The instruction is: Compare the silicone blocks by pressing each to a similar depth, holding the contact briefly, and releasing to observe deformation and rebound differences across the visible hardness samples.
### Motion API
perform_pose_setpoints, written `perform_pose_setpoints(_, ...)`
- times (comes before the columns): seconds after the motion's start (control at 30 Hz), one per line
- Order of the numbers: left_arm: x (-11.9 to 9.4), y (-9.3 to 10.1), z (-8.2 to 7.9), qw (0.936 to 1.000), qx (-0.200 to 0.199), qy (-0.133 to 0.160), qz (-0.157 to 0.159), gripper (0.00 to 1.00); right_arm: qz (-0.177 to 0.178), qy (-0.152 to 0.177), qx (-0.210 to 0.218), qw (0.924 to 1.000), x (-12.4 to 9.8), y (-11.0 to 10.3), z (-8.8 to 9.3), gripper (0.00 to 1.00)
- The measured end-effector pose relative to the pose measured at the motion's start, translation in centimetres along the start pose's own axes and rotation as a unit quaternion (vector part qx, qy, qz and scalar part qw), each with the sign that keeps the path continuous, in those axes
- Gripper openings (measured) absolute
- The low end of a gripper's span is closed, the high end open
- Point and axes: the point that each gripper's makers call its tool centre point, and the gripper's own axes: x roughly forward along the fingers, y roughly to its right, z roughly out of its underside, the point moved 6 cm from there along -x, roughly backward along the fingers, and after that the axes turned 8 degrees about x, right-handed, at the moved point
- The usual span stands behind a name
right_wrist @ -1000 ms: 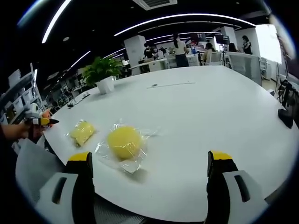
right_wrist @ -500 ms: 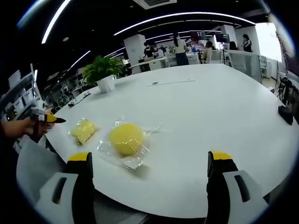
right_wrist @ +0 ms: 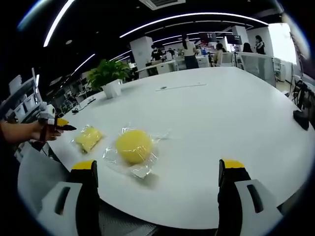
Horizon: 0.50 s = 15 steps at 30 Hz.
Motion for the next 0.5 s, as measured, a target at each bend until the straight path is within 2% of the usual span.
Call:
perform_pose_setpoints(0.17,1.4,-0.5,0.6,0.9993,-0.026,-0.018,0.019,0.90,0.001,-0.003,-0.001,1.0000,-0.1,0.2,0.0,0.96)
perform_pose_setpoints(0.37,2.6,-0.6,0.7,0.9970,-0.059,-0.026,0.041,0.77,0.000,-0.003,0.000,1.0000,-0.1,0.2,-0.2,0.96)
perform_pose_setpoints(0.5,3.4,-0.4,0.7,0.9962,-0.056,-0.031,0.059,0.67,0.001,-0.006,0.001,1.0000,-0.1,0.3,0.0,0.96)
